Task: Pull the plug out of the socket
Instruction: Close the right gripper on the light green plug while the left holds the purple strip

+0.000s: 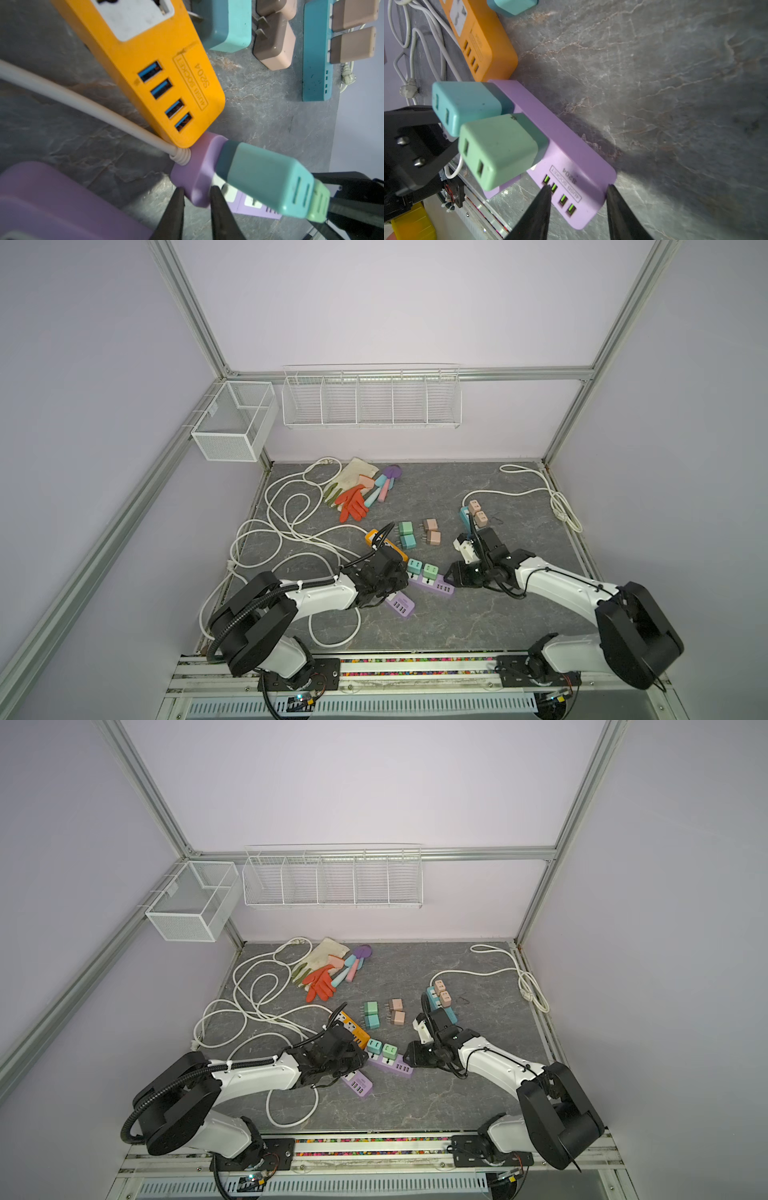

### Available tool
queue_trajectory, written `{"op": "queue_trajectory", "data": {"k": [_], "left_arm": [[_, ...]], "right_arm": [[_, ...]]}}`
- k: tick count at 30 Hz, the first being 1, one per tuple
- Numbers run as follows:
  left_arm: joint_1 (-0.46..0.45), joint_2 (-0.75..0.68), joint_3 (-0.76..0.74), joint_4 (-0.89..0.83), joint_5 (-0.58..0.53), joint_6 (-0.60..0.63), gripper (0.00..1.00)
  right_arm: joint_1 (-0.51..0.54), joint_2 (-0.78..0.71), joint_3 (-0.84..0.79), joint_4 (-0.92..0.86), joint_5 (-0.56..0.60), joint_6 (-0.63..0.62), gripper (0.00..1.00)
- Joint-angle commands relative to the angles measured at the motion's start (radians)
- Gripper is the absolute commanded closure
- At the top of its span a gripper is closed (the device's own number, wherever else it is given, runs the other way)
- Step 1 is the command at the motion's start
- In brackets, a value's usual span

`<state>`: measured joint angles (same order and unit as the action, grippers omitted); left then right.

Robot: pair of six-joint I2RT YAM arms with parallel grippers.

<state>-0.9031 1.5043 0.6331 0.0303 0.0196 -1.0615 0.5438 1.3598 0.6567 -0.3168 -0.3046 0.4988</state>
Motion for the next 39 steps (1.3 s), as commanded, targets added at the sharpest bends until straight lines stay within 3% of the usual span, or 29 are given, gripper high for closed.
{"op": "queue_trajectory", "data": {"k": [1,10,13,16,22,28,39], "left_arm": [[-0.006,0.052,0.048,0.048,0.037,0.001,0.77],[-0.004,0.145,0.146,0.073,0.037,0.042,0.78],[-0.003,0.135,0.139,0.072,0.03,0.037,0.79],[-0.003,0.092,0.111,0.071,0.022,0.026,0.79],[-0.014,0.005,0.048,0.063,0.021,-0.05,0.77],[-0.075,-0.017,0.03,0.081,-0.017,-0.126,0.76],[-0.113,0.037,0.027,0.147,-0.029,-0.184,0.75]], "right_arm": [[-0.002,-0.013,-0.04,-0.003,-0.035,-0.01,0.55],[0.057,-0.08,-0.108,0.021,-0.051,0.034,0.55],[0.074,-0.128,-0.099,-0.025,0.014,0.031,0.53],[0.075,-0.174,-0.081,-0.093,0.083,0.009,0.44],[0.113,-0.243,-0.007,-0.216,0.205,-0.061,0.43],[0.19,-0.179,0.115,-0.293,0.327,-0.121,0.4],[0.26,0.008,0.277,-0.289,0.385,-0.193,0.35]]}}
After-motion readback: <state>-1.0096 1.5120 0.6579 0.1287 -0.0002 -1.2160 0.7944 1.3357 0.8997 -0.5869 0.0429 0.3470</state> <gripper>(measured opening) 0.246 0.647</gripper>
